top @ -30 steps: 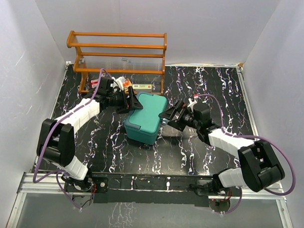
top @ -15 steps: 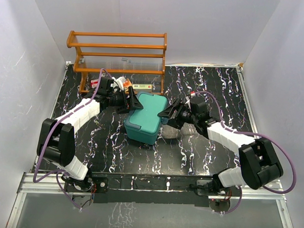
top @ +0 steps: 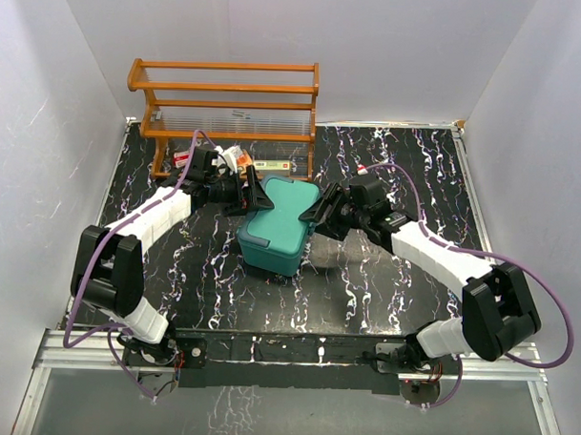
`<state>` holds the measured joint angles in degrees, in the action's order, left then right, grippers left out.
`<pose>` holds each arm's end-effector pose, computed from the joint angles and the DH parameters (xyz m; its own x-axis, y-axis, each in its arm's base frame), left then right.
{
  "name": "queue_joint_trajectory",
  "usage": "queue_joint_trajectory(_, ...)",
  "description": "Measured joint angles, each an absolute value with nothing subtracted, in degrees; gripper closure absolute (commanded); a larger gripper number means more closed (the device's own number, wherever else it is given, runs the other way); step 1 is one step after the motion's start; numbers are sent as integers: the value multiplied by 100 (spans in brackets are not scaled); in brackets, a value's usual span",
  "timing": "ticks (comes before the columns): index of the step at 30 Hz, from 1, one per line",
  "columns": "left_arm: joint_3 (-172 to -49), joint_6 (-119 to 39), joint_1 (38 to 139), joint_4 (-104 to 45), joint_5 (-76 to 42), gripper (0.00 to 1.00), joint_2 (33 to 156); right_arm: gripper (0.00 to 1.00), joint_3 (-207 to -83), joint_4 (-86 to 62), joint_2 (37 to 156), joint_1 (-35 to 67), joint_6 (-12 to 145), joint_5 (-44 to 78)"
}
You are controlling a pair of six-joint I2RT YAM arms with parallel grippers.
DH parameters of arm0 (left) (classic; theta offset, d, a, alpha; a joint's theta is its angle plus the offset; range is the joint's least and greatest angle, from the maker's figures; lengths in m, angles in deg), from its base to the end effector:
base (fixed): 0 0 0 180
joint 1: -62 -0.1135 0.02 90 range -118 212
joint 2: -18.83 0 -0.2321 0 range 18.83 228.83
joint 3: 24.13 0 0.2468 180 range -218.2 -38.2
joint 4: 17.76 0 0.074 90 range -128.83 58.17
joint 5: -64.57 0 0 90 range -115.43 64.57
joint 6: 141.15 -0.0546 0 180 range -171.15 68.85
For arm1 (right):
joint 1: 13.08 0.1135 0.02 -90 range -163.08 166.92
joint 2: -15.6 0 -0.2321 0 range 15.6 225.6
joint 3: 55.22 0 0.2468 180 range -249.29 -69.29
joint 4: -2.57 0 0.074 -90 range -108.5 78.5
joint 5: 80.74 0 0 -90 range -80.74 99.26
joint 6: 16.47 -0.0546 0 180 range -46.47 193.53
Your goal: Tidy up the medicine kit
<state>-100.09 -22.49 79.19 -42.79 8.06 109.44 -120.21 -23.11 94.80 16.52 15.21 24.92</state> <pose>0.3286 -0.1332 0.2068 -0.8480 -0.1563 -0.5064 0.2797 0.6795 -0.6783 0.2648 0.1674 0.1997 -0.8508 0.4591 -0.2556 0.1302 0.6555 0.7439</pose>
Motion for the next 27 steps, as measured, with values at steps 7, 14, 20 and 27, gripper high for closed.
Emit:
queue_joint_trajectory(7,-10013,-2325,7919,-4279,826,17,10950,60,-12333,-2795,9520,1805,1626,2162)
queue_joint_trajectory(14,-10013,-2358,7919,-4279,846,17,10955,72,-12488,-3059,9522,1879,1652,1985)
queue_joint_trajectory(20,-10013,-2369,7915,-4273,863,17,10963,82,-12720,-3409,9565,1919,1698,1861)
queue_joint_trajectory(27,-10013,-2373,7901,-4260,907,17,10979,86,-12873,-3577,9594,1960,1774,1784)
